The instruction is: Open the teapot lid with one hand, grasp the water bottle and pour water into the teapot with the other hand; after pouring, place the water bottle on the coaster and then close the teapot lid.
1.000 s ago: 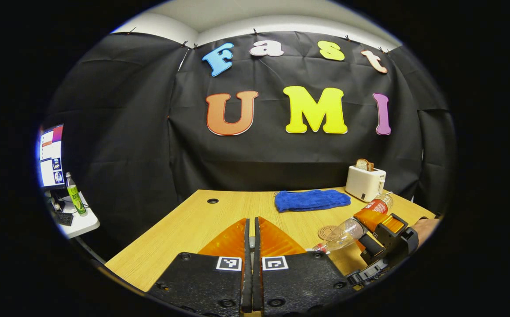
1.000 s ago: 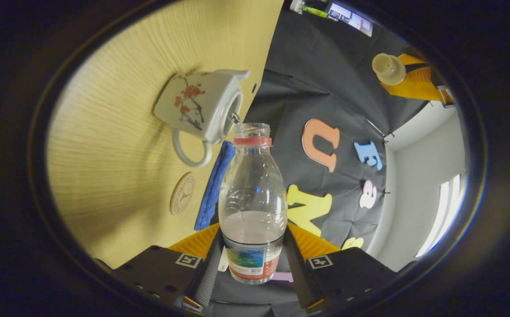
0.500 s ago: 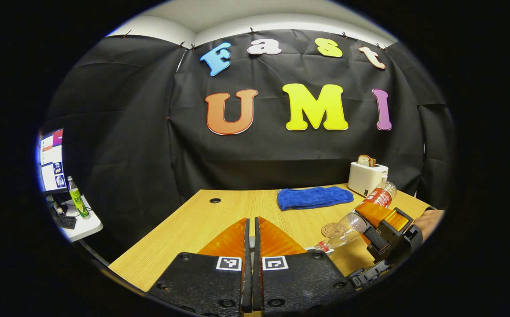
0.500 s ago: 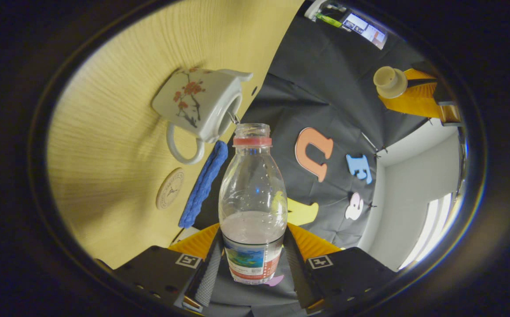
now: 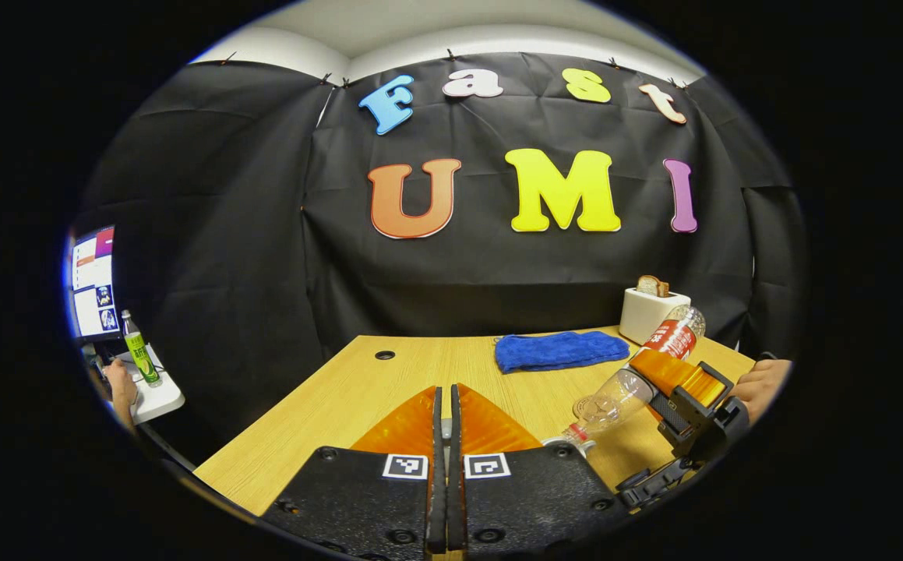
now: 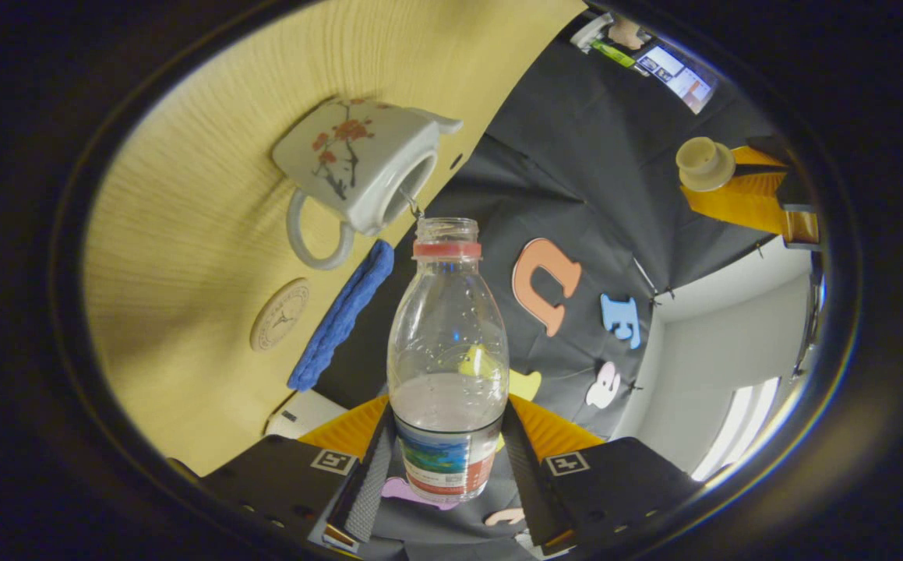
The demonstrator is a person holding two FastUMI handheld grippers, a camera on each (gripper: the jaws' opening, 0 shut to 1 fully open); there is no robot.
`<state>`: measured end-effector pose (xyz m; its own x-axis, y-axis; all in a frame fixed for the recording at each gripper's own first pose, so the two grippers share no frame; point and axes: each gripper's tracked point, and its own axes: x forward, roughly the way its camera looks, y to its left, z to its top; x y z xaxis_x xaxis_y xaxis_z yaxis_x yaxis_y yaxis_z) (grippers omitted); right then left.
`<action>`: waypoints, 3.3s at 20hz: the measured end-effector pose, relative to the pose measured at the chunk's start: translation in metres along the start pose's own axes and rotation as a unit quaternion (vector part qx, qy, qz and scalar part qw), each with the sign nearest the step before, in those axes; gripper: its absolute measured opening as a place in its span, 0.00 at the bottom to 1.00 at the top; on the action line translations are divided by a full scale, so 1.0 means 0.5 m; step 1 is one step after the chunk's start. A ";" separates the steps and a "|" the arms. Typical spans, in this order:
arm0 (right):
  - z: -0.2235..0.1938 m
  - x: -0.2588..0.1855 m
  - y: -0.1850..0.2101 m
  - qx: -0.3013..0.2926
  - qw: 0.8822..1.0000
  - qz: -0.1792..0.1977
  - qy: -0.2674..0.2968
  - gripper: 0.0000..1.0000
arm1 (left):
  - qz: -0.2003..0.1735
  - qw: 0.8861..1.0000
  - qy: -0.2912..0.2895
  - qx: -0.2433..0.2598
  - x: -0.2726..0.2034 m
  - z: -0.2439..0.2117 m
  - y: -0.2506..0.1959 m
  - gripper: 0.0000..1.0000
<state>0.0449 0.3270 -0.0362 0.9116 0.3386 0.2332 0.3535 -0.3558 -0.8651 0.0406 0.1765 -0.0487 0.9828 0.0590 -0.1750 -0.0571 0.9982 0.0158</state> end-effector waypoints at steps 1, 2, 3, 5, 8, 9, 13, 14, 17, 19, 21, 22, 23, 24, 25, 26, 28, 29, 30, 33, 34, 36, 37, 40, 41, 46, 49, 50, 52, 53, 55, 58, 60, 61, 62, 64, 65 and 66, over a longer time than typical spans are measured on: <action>-0.003 0.002 -0.010 -0.006 1.000 -0.009 -0.001 0.72 | 0.000 1.000 -0.001 0.000 0.001 -0.001 0.001 0.03; -0.006 0.004 -0.022 -0.013 1.000 -0.019 -0.001 0.73 | 0.001 1.000 -0.001 0.000 0.000 0.000 0.001 0.03; -0.006 0.004 -0.032 -0.020 0.999 -0.028 -0.003 0.72 | 0.001 1.000 -0.001 0.000 0.000 0.000 0.002 0.03; -0.008 0.003 -0.051 -0.029 0.999 -0.043 -0.004 0.72 | 0.003 1.000 -0.001 0.002 0.001 -0.001 0.003 0.03; -0.024 0.008 -0.068 -0.033 0.998 -0.054 -0.005 0.74 | 0.006 1.000 0.001 0.002 0.001 -0.003 0.005 0.03; -0.028 0.008 -0.075 -0.036 0.998 -0.057 -0.004 0.72 | 0.007 1.000 0.002 0.002 0.001 -0.005 0.006 0.03; -0.032 0.007 -0.084 -0.045 0.997 -0.066 -0.003 0.72 | 0.011 1.000 0.005 0.002 0.002 -0.006 0.008 0.03; -0.031 0.007 -0.086 -0.044 0.997 -0.069 -0.003 0.73 | 0.012 1.000 0.005 0.001 0.002 -0.007 0.009 0.03; -0.028 0.009 -0.075 -0.021 0.997 -0.072 -0.007 0.72 | 0.015 1.000 0.007 0.002 0.003 -0.010 0.012 0.03; -0.017 0.011 -0.053 0.023 0.998 -0.059 -0.010 0.74 | 0.020 1.000 0.010 0.005 0.005 -0.013 0.015 0.03; -0.009 0.014 -0.032 0.076 0.996 -0.040 -0.010 0.74 | 0.025 1.000 0.012 0.005 0.007 -0.017 0.021 0.03; -0.006 0.016 -0.025 0.104 0.994 -0.030 -0.009 0.72 | 0.028 1.000 0.014 0.005 0.009 -0.019 0.024 0.03; -0.006 0.019 -0.015 0.136 0.990 -0.014 -0.009 0.72 | 0.032 0.999 0.013 0.005 0.010 -0.019 0.035 0.03; -0.011 0.021 -0.007 0.169 0.986 -0.003 -0.005 0.72 | 0.037 0.999 0.013 0.005 0.010 -0.017 0.045 0.03; -0.020 0.016 -0.005 0.200 0.980 0.005 -0.002 0.72 | 0.040 0.999 0.012 0.004 0.010 -0.016 0.048 0.03; -0.026 0.015 -0.003 0.233 0.972 0.014 -0.001 0.75 | 0.040 0.999 0.011 0.002 0.009 -0.016 0.053 0.03; -0.042 0.017 0.001 0.297 0.954 0.030 0.004 0.72 | 0.040 0.999 0.011 -0.004 0.008 -0.016 0.057 0.03; -0.054 0.017 0.004 0.331 0.943 0.038 0.007 0.72 | 0.037 0.999 0.012 -0.009 0.009 -0.015 0.056 0.03; -0.063 0.018 0.009 0.365 0.930 0.049 0.009 0.75 | 0.035 0.999 0.012 -0.013 0.008 -0.015 0.056 0.03; -0.086 0.033 0.002 0.470 0.880 0.068 0.017 0.74 | 0.037 0.999 0.011 -0.018 0.006 -0.014 0.068 0.03; -0.090 0.041 -0.001 0.509 0.858 0.073 0.019 0.72 | 0.039 0.999 0.011 -0.017 0.006 -0.016 0.073 0.03; -0.087 0.073 -0.007 0.583 0.808 0.085 0.021 0.75 | 0.041 0.999 0.012 -0.015 0.008 -0.017 0.074 0.03; -0.086 0.084 -0.001 0.619 0.780 0.092 0.024 0.75 | 0.041 0.999 0.012 -0.014 0.008 -0.019 0.076 0.03; -0.079 0.116 0.029 0.717 0.687 0.113 0.037 0.72 | 0.041 0.999 0.014 -0.014 0.011 -0.021 0.078 0.03; -0.069 0.130 0.040 0.748 0.651 0.126 0.041 0.72 | 0.040 0.999 0.014 -0.014 0.011 -0.021 0.080 0.03; -0.025 0.170 0.098 0.827 0.534 0.172 0.047 0.72 | 0.038 0.999 0.015 -0.017 0.017 -0.025 0.086 0.03; -0.006 0.179 0.141 0.833 0.515 0.192 0.066 0.72 | 0.037 0.999 0.017 -0.018 0.023 -0.032 0.088 0.03; -0.005 0.182 0.146 0.835 0.511 0.192 0.067 0.72 | 0.036 0.999 0.018 -0.016 0.026 -0.034 0.086 0.03; -0.005 0.186 0.167 0.841 0.503 0.190 0.063 0.73 | 0.035 0.999 0.022 -0.017 0.033 -0.041 0.085 0.03; -0.004 0.188 0.170 0.843 0.499 0.190 0.064 0.73 | 0.034 0.999 0.024 -0.018 0.037 -0.045 0.083 0.03; 0.006 0.197 0.186 0.844 0.492 0.200 0.068 0.74 | 0.031 0.999 0.030 -0.018 0.040 -0.054 0.078 0.03; 0.011 0.198 0.200 0.846 0.487 0.205 0.069 0.77 | 0.032 0.999 0.032 -0.013 0.044 -0.054 0.078 0.03; 0.007 0.201 0.195 0.847 0.489 0.198 0.067 0.77 | 0.032 0.999 0.030 -0.013 0.043 -0.054 0.078 0.03; -0.003 0.202 0.193 0.845 0.495 0.192 0.069 0.80 | 0.032 0.999 0.030 -0.013 0.043 -0.054 0.077 0.03; -0.007 0.201 0.189 0.844 0.497 0.188 0.068 0.89 | 0.032 0.999 0.028 -0.013 0.044 -0.053 0.076 0.03; -0.020 0.195 0.169 0.847 0.499 0.176 0.061 0.96 | 0.028 0.999 0.025 -0.014 0.045 -0.051 0.073 0.03; -0.028 0.192 0.155 0.849 0.498 0.168 0.054 0.98 | 0.025 0.999 0.022 -0.015 0.045 -0.049 0.069 0.03; -0.041 0.187 0.139 0.850 0.499 0.160 0.049 0.95 | 0.023 0.999 0.017 -0.017 0.047 -0.044 0.065 0.03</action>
<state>0.1591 0.3161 -0.0656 0.8995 0.4279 -0.0883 -0.4271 0.9037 0.0288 0.0581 0.2103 -0.0738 0.9725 0.1035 -0.2087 -0.1079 0.9941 -0.0095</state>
